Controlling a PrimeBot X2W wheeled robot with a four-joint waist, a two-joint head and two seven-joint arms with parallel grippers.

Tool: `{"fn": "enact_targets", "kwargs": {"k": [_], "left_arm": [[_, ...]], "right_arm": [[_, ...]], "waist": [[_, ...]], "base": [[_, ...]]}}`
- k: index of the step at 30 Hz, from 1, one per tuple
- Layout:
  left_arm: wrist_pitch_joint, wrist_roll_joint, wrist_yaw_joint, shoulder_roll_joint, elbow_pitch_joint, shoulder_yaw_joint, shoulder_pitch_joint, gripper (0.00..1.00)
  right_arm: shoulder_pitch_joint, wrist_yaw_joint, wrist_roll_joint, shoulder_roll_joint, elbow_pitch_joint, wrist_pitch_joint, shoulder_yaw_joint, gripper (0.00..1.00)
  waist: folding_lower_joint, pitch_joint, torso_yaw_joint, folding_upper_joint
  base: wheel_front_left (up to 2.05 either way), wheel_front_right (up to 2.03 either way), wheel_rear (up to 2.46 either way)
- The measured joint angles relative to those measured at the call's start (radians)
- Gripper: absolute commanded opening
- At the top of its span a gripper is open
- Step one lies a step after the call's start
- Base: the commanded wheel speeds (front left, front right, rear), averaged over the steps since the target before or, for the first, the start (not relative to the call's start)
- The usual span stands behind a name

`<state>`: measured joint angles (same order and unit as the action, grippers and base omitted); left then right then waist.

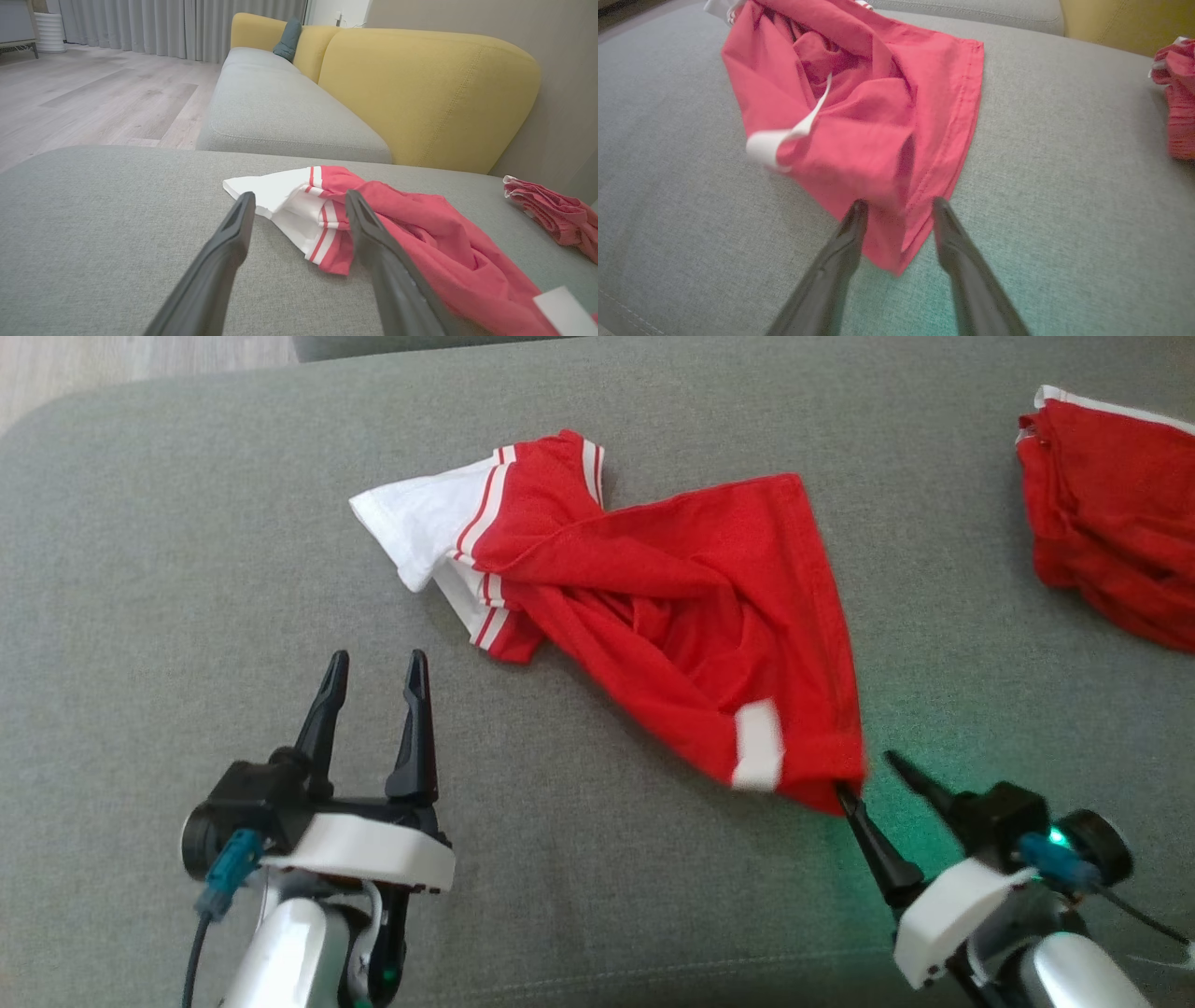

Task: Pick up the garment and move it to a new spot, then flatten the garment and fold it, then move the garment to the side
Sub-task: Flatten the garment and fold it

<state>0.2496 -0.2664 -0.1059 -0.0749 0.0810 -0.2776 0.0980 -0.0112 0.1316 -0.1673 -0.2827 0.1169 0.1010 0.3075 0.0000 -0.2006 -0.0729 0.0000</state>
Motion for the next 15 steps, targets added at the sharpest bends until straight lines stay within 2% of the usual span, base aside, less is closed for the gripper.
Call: {"fn": "enact_targets", "kwargs": {"k": [7, 10, 15], "left_arm": [[0.000, -0.010, -0.001, 0.000, 0.002, 0.008, -0.014, 1.00], [0.000, -0.010, 0.001, -0.004, 0.027, 0.006, -0.013, 1.00], [-0.021, -0.007, 0.030, -0.011, 0.100, -0.026, 0.036, 1.00]], "right_arm": [[0.037, 0.000, -0.026, 0.017, -0.114, -0.002, -0.092, 1.00], [0.034, 0.000, -0.021, 0.031, -0.208, -0.055, -0.175, 1.00], [0.003, 0.000, 0.004, 0.105, -0.245, -0.110, -0.214, 1.00]], "waist": [[0.0000, 0.017, 0.001, 0.0000], [0.0000, 0.024, 0.001, 0.0000], [0.0000, 0.025, 0.000, 0.0000]], "base": [[0.00, 0.00, 0.00], [0.00, 0.00, 0.00], [0.00, 0.00, 0.00]]}}
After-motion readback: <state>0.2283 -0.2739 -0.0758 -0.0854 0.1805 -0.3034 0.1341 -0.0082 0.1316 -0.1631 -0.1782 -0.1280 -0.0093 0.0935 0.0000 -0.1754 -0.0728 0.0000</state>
